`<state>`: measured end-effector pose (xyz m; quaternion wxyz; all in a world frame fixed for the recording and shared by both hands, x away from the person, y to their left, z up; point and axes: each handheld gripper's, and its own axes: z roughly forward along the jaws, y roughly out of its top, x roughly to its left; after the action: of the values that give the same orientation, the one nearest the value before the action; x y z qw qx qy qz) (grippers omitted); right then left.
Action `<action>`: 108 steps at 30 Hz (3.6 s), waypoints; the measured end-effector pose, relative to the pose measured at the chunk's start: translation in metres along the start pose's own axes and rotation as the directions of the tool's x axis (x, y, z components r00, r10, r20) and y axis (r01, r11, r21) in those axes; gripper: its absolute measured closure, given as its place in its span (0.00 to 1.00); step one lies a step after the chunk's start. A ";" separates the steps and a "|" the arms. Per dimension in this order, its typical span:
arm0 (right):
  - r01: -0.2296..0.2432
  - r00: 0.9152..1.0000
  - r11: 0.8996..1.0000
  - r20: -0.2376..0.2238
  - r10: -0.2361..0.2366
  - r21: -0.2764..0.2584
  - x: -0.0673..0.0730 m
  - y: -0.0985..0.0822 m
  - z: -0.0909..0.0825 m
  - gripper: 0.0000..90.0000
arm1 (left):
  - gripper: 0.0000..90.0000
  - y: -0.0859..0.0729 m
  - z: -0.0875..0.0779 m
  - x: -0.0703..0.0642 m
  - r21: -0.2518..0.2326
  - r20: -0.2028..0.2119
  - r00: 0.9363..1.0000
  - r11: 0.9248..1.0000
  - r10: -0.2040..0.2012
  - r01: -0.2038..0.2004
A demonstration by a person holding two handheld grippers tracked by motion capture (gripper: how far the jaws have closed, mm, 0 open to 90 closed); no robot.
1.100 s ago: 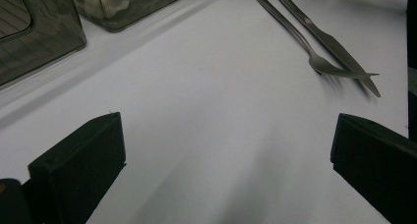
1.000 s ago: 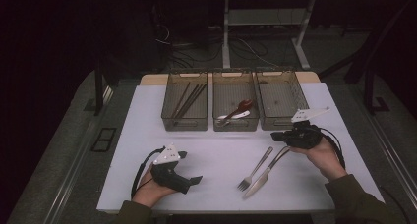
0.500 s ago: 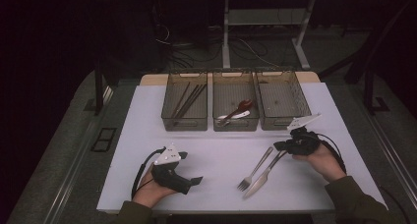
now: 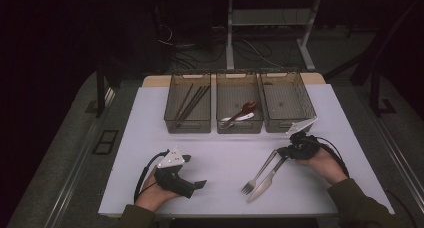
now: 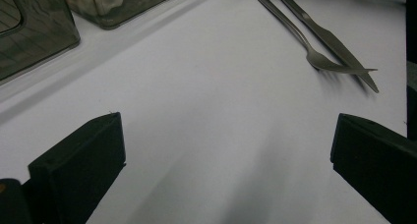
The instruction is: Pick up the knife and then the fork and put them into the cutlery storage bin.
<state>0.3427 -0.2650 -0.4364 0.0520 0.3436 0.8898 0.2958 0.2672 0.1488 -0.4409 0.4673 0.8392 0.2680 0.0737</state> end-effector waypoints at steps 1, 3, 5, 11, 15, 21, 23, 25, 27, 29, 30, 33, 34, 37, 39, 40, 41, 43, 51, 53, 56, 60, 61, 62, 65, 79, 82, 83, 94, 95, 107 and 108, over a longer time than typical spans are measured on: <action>0.003 1.000 1.000 -0.001 -0.003 0.007 0.000 0.000 0.001 0.99 | 0.00 0.000 0.000 0.000 -0.001 0.000 1.000 1.000 0.000 0.000; 0.008 1.000 1.000 0.004 -0.008 0.020 0.001 0.000 0.002 0.99 | 0.00 0.000 0.000 0.000 -0.001 0.000 1.000 1.000 -0.001 0.001; 0.009 1.000 1.000 0.003 -0.009 0.022 0.001 0.000 0.002 0.99 | 0.00 0.000 0.000 0.000 -0.001 0.001 1.000 1.000 -0.001 0.001; 0.009 1.000 1.000 -0.005 -0.009 0.028 0.000 0.000 0.001 1.00 | 0.00 0.000 0.000 0.000 0.000 0.002 1.000 1.000 0.000 0.000; 0.012 1.000 0.999 -0.009 -0.012 0.039 0.001 -0.001 0.000 1.00 | 0.00 0.000 0.000 0.000 0.000 0.002 1.000 1.000 0.000 0.000; 0.021 1.000 0.998 -0.017 -0.020 0.054 0.003 -0.003 -0.003 1.00 | 0.00 0.000 0.000 0.000 -0.002 0.002 1.000 1.000 -0.002 0.002; 0.026 0.999 0.998 -0.021 -0.025 0.062 0.003 -0.003 -0.004 1.00 | 0.00 0.000 0.000 0.000 -0.003 0.002 1.000 1.000 -0.002 0.002; 0.029 0.999 0.997 -0.022 -0.028 0.067 0.004 -0.003 -0.004 1.00 | 0.00 0.000 0.000 0.000 -0.002 0.002 1.000 1.000 -0.002 0.002; 0.034 0.999 0.997 -0.018 -0.033 0.073 0.005 -0.004 -0.005 1.00 | 0.00 0.000 0.000 0.000 -0.003 0.003 1.000 1.000 -0.002 0.002; 0.037 0.999 0.996 -0.021 -0.035 0.078 0.006 -0.005 -0.006 1.00 | 0.00 0.000 0.000 0.000 -0.004 0.003 1.000 1.000 -0.003 0.003; 0.040 0.999 0.996 -0.023 -0.038 0.082 0.006 -0.006 -0.007 1.00 | 0.00 0.000 0.000 0.000 -0.004 0.003 1.000 1.000 -0.003 0.003; 0.042 0.999 0.995 -0.026 -0.040 0.088 0.007 -0.009 -0.010 1.00 | 0.00 0.000 0.000 0.000 -0.002 0.004 1.000 1.000 0.000 0.000; 0.043 0.999 0.995 -0.026 -0.041 0.091 0.008 -0.010 -0.011 1.00 | 0.00 0.000 0.000 0.000 -0.002 0.003 1.000 1.000 -0.001 0.001; 0.046 0.999 0.994 -0.026 -0.043 0.097 0.008 -0.013 -0.013 1.00 | 0.00 0.000 0.000 0.000 -0.002 0.003 1.000 1.000 -0.002 0.002; 0.044 0.999 0.994 -0.028 -0.042 0.103 0.008 -0.015 -0.015 1.00 | 0.00 0.000 0.000 0.000 -0.002 0.003 1.000 1.000 -0.002 0.002; 0.043 0.999 0.994 -0.034 -0.039 0.105 0.009 -0.016 -0.016 1.00 | 0.00 0.000 0.000 -0.001 -0.002 0.004 1.000 1.000 -0.002 0.002; 0.044 0.999 0.993 -0.033 -0.041 0.107 0.009 -0.017 -0.016 1.00 | 0.00 0.000 0.000 -0.001 -0.002 0.003 1.000 1.000 -0.002 0.002; 0.044 0.999 0.993 -0.036 -0.040 0.111 0.009 -0.019 -0.018 1.00 | 0.00 0.000 0.000 -0.001 -0.002 0.004 1.000 1.000 -0.003 0.003; 0.037 0.999 0.992 -0.032 -0.034 0.123 0.011 -0.029 -0.027 1.00 | 0.00 0.000 0.000 -0.001 -0.003 0.003 1.000 1.000 -0.004 0.004; 0.045 0.999 0.991 -0.033 -0.041 0.127 0.012 -0.032 -0.029 1.00 | 0.00 0.000 0.001 -0.001 -0.003 0.004 1.000 1.000 -0.004 0.004; 0.050 0.998 0.990 -0.038 -0.046 0.135 0.014 -0.036 -0.031 1.00 | 0.00 0.000 0.001 -0.001 -0.003 0.004 1.000 1.000 -0.004 0.004; 0.056 0.998 0.988 -0.039 -0.051 0.145 0.017 -0.041 -0.036 1.00 | 0.00 0.000 0.001 -0.002 -0.001 0.005 1.000 1.000 -0.002 0.002; 0.058 0.998 0.988 -0.035 -0.053 0.145 0.017 -0.042 -0.037 1.00 | 0.00 0.000 0.001 -0.002 0.000 0.006 1.000 1.000 -0.002 0.002; 0.059 0.998 0.988 -0.035 -0.055 0.146 0.018 -0.044 -0.038 1.00 | 0.00 0.000 0.001 -0.002 0.001 0.006 1.000 1.000 -0.001 0.001; 0.061 0.998 0.987 -0.043 -0.055 0.148 0.020 -0.048 -0.041 1.00 | 0.00 0.000 0.001 -0.002 0.001 0.007 1.000 1.000 -0.002 0.002; 0.092 0.994 0.989 -0.061 -0.086 0.111 0.025 -0.053 -0.051 0.87 | 0.00 0.000 0.001 -0.002 0.004 0.006 1.000 1.000 -0.001 0.000; 0.091 0.995 0.993 -0.059 -0.086 0.079 0.025 -0.050 -0.057 0.76 | 0.00 0.000 0.002 -0.002 0.004 0.008 1.000 1.000 0.001 -0.002; 0.096 0.994 0.993 -0.065 -0.091 0.071 0.024 -0.049 -0.059 0.72 | 0.00 0.000 0.002 -0.002 0.004 0.008 1.000 1.000 0.003 -0.003; 0.208 0.976 0.973 -0.090 -0.199 0.097 0.032 -0.035 -0.060 0.55 | 0.00 0.000 0.002 -0.002 0.003 0.007 1.000 1.000 -0.001 0.001; 0.236 0.970 0.966 -0.087 -0.227 0.107 0.032 -0.034 -0.058 0.55 | 0.00 0.000 0.002 -0.002 0.004 0.007 1.000 1.000 -0.001 0.001; 0.428 0.901 0.875 -0.181 -0.393 0.226 0.053 -0.017 -0.041 0.57 | 0.00 0.000 0.002 -0.002 0.002 0.006 1.000 1.000 0.001 -0.001; 0.439 0.896 0.866 -0.188 -0.402 0.238 0.055 -0.016 -0.039 0.58 | 0.00 0.000 0.002 -0.002 0.002 0.006 1.000 1.000 0.001 -0.001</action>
<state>0.2802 -0.2587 -0.4071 0.0082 0.1245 0.9769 0.1734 0.2663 0.1462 -0.4415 0.4671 0.8401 0.2664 0.0713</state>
